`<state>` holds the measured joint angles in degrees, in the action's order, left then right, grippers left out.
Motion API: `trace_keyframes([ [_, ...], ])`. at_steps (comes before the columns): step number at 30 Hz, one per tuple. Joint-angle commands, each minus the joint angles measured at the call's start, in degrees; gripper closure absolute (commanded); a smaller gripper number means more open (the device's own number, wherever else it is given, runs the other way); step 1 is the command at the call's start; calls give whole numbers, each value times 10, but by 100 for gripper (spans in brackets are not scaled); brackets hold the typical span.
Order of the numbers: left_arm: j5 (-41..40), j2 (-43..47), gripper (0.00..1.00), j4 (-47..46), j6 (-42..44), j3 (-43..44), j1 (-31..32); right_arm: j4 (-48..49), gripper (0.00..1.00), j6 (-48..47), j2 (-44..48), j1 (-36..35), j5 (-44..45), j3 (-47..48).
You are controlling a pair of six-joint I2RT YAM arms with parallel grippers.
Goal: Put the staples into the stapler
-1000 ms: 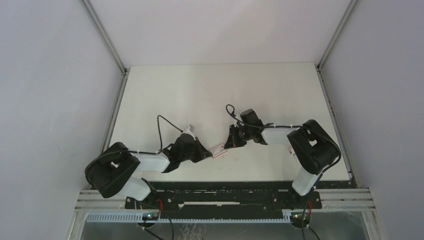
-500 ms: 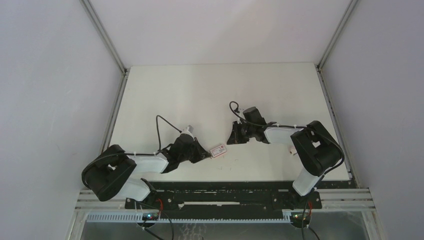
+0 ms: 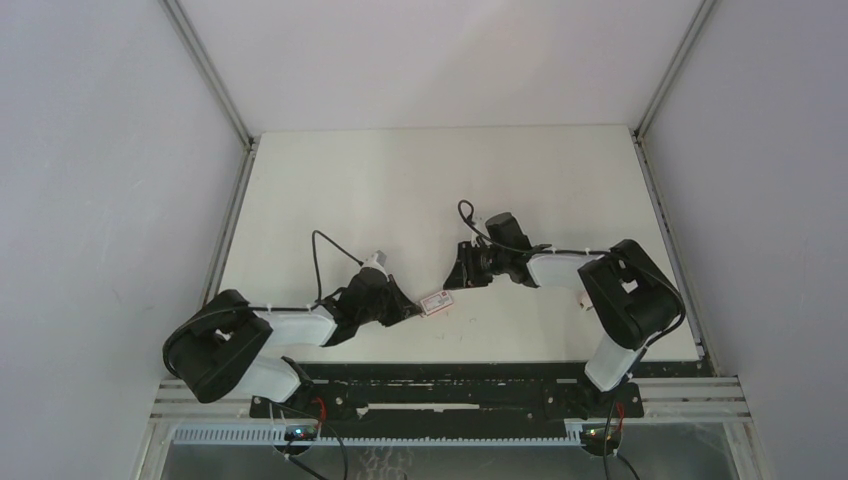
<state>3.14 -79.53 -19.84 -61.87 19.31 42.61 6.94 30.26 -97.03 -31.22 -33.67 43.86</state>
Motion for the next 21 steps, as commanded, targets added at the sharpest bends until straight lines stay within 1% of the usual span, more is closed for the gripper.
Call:
trace_keyframes([
  [1, -17, 6, 100, 35, 22, 1, -3, 13, 71, 6, -10, -3, -8, 11],
  [4, -17, 5, 100, 34, 21, 1, -3, 9, 72, 5, -19, -4, -10, 13],
  [12, -16, 6, 100, 34, 22, 1, -3, 15, 82, 6, -27, -12, -26, 18],
  [21, -16, 6, 100, 34, 22, 1, -3, 12, 86, 5, -38, -16, -35, 24],
])
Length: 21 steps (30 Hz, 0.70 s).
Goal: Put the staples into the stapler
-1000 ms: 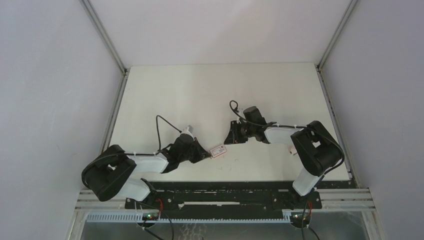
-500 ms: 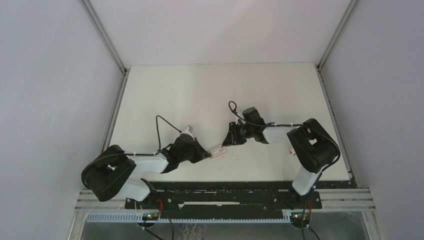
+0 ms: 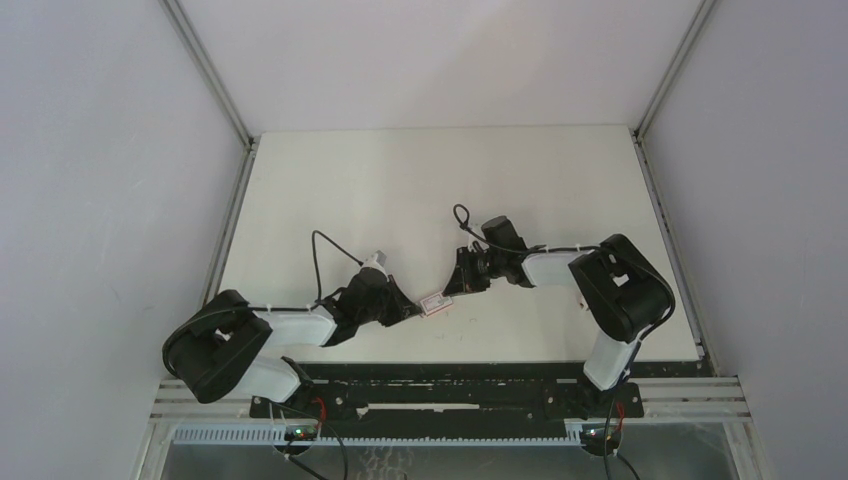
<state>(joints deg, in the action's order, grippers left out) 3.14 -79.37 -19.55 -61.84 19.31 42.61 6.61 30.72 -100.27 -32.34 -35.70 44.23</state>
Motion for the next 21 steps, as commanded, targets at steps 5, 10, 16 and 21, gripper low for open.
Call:
trace_keyframes([
  [5, -15, 5, 100, 31, 21, 1, -3, 17, 86, 1, -11, -7, -22, 24],
  [10, -16, 4, 100, 31, 21, 1, -3, 13, 94, 0, -19, -11, -24, 28],
  [16, -18, 6, 100, 32, 20, -1, -3, -6, 100, -8, -16, -12, 12, 30],
  [21, -21, 13, 100, 35, 20, -5, -4, -43, 100, -35, -1, -21, 103, 29],
])
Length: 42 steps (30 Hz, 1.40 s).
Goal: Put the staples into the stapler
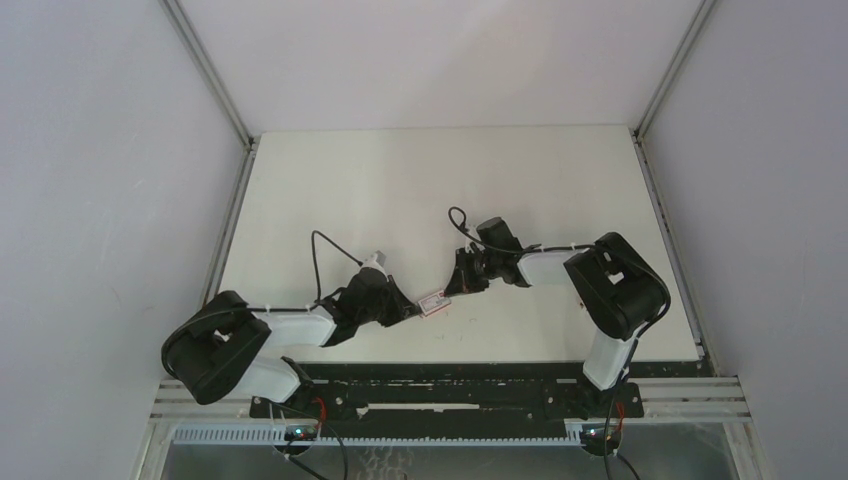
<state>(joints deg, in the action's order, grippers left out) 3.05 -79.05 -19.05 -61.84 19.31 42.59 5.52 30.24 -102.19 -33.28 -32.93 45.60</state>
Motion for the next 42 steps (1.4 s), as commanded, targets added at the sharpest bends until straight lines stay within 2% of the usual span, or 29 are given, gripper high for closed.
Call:
trace_keyframes([
  [1, -19, 10, 100, 31, 20, -6, -4, -37, 100, -33, 19, -12, 89, 15],
  [16, -16, 27, 100, 31, 29, -25, -14, -52, 100, -50, 31, -13, 132, 12],
  [21, 30, 53, 100, -50, 81, -54, -26, -48, 100, -59, 79, 0, 112, -3],
  [23, 71, 69, 100, -80, 119, -61, -37, -48, 92, -61, 110, 12, 95, -13],
  [26, 104, 113, 100, -97, 174, -70, -44, -42, 71, -62, 161, 27, 55, -36],
  [30, 125, 152, 100, -19, 243, -48, -50, -29, 50, -57, 220, 38, 1, -66],
  [33, 131, 158, 100, -6, 253, -42, -54, -3, 45, -27, 239, 28, -5, -86],
  [38, 134, 133, 100, 7, 243, -32, -55, 38, 43, -3, 209, -14, 27, -104],
  [42, 150, 111, 100, -14, 212, -29, -55, 43, 38, 3, 193, -70, 112, -99],
])
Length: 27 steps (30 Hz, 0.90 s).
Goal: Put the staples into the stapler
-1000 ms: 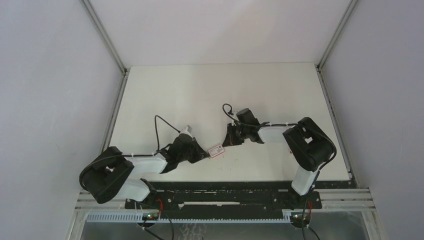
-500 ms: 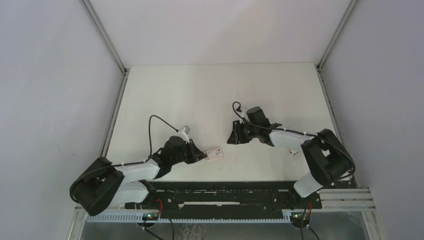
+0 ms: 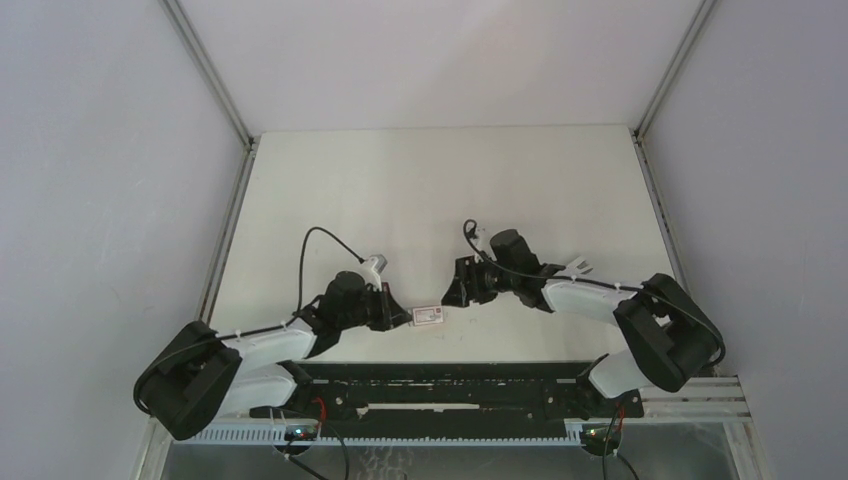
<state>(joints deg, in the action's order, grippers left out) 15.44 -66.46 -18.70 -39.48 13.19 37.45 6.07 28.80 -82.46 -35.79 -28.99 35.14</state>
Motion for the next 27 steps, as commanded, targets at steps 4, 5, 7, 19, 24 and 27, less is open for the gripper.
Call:
trace_keyframes([
  [4, 29, -33, 100, -24, -31, 37, -4, 0, 31, 20, 0, -94, 212, 20],
  [5, 31, -36, 100, -33, -35, 36, -4, -11, 29, 22, 1, -105, 242, 25],
  [7, 38, -44, 100, -49, -45, 34, -4, -51, 28, 24, -5, -126, 299, 44],
  [19, 62, -74, 100, -109, -80, 27, -4, -159, 20, 47, -78, -230, 439, 163],
  [24, 60, -75, 100, -115, -85, 24, -4, -178, 20, 51, -91, -249, 461, 177],
  [27, 57, -76, 100, -116, -87, 22, -4, -188, 19, 51, -94, -255, 472, 180],
])
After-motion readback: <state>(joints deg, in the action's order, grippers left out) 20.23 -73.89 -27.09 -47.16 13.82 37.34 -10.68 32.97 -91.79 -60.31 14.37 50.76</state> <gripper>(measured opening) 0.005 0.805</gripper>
